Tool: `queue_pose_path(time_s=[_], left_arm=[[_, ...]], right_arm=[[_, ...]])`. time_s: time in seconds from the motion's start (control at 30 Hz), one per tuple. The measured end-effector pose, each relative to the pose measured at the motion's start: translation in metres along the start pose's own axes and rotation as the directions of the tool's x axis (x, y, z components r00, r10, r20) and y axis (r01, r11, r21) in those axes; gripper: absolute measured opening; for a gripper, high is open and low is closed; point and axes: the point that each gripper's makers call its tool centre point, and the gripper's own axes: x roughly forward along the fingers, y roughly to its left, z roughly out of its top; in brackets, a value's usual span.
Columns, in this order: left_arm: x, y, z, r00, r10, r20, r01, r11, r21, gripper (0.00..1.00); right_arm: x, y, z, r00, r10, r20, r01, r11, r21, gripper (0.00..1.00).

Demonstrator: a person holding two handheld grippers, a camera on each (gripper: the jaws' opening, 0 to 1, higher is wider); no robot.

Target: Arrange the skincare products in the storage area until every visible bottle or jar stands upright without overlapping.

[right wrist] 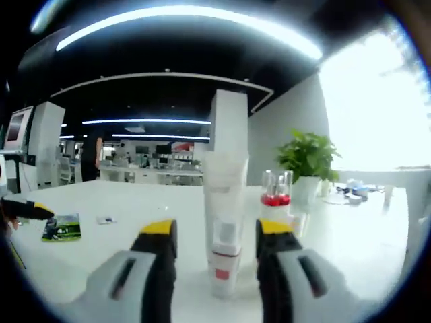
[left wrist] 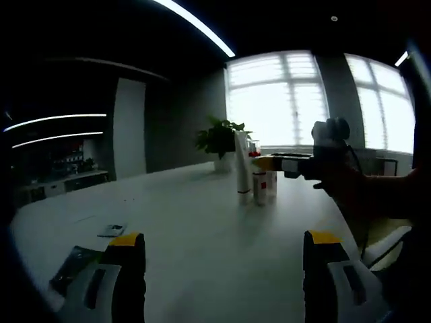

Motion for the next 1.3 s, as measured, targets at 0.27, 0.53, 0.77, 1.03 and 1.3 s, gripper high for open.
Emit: queue_pose_path(time_s=[0.27, 0.53, 0.77, 1.03, 1.3], left_arm=[[0.004, -0.023, 0.001, 0.992, -0.122, -0.028, 0.123, 0.992, 0.039, 1.00], [0.003, -0.036, -0.013, 0.986, -0.154, -0.072, 0.159, 0.985, 0.074, 0.99], [-0.003, -0.030, -0.010, 0.988, -0.142, -0.057, 0.146, 0.987, 0.071, 0.99], [-0.004, -0.029, -0.012, 0.989, -0.137, -0.063, 0.141, 0.987, 0.070, 0.99], [-0.005, -0.021, -0.008, 0.993, -0.110, -0.039, 0.112, 0.992, 0.060, 0.99]], right_arm=[[0.006, -0.009, -0.003, 0.999, -0.037, -0.005, 0.037, 0.999, 0.037, 0.42], [0.009, -0.009, -0.006, 0.998, -0.055, -0.013, 0.055, 0.998, 0.028, 0.38], [0.011, -0.009, -0.005, 0.997, -0.073, 0.000, 0.073, 0.997, 0.040, 0.30], [0.013, -0.012, -0.010, 0.997, -0.075, -0.007, 0.075, 0.996, 0.049, 0.20], [0.013, -0.015, -0.010, 0.999, -0.043, -0.007, 0.043, 0.998, 0.053, 0.20]])
